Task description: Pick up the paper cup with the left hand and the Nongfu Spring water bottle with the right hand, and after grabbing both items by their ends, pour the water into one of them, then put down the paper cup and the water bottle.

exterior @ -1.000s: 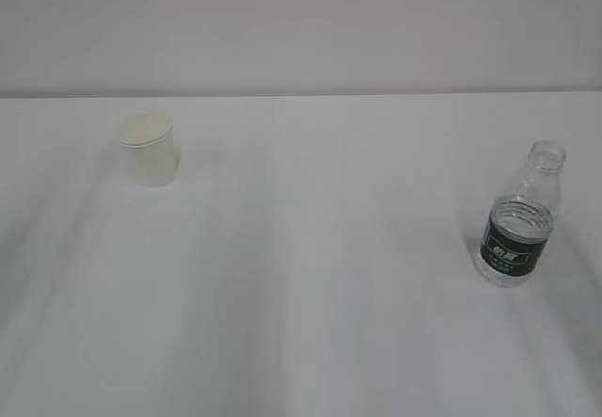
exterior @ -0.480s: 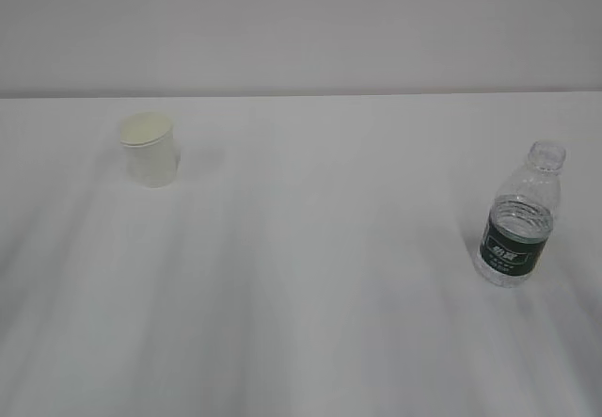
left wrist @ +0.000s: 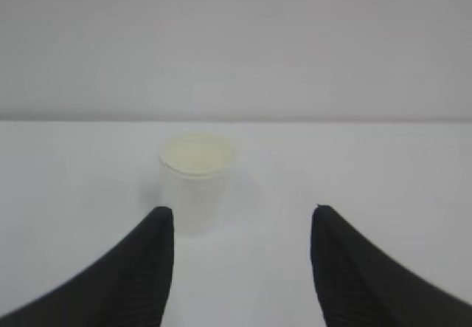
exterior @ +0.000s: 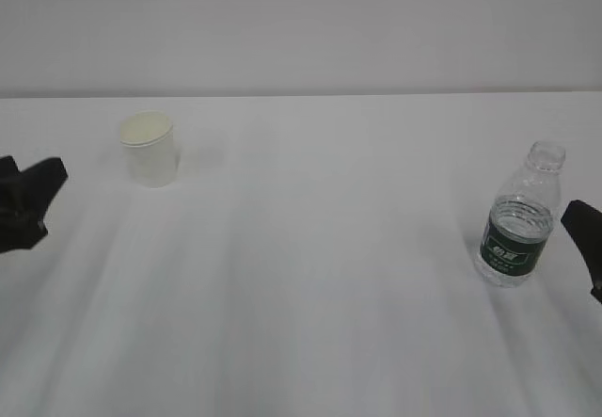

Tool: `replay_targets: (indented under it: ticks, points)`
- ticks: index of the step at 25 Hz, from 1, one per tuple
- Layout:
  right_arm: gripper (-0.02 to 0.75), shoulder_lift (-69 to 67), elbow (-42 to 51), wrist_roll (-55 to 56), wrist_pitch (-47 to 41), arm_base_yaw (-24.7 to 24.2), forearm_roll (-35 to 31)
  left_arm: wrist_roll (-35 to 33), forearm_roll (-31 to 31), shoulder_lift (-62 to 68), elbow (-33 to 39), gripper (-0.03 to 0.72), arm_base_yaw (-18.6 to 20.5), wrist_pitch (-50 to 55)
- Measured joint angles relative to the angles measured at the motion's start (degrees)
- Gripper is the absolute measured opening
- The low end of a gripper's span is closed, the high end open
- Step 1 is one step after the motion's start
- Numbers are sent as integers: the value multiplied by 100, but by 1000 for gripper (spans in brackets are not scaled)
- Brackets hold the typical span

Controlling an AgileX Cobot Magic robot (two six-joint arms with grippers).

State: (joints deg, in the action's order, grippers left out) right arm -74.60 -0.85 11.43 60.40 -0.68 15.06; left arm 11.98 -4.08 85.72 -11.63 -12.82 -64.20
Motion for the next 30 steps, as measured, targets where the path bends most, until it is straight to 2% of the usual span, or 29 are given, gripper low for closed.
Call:
replay_targets:
  ticks: [4,9,16,18,22,30]
  points:
    - [510,-823,85,-346,419,0,-23,0,-470,566,77,420,0,-92]
    - [510,-1570,95,-859,467,0,-35,-287,-560,988,77,419,0,-101]
    - [512,-2103,57,-1072,503,0,-200,-325,-752,1123,77,410,0,-101]
    - [541,-2240,-38,-1072,515,0,-270,-325,-764,1123,77,410,0,-101]
    - [654,-2671,-340,-1084,523,0,-315,-325,-789,1123,77,408,0,-101]
    - [680,-3305,-744,-923,526,0,-315,-325,-820,1123,77,407,0,-115]
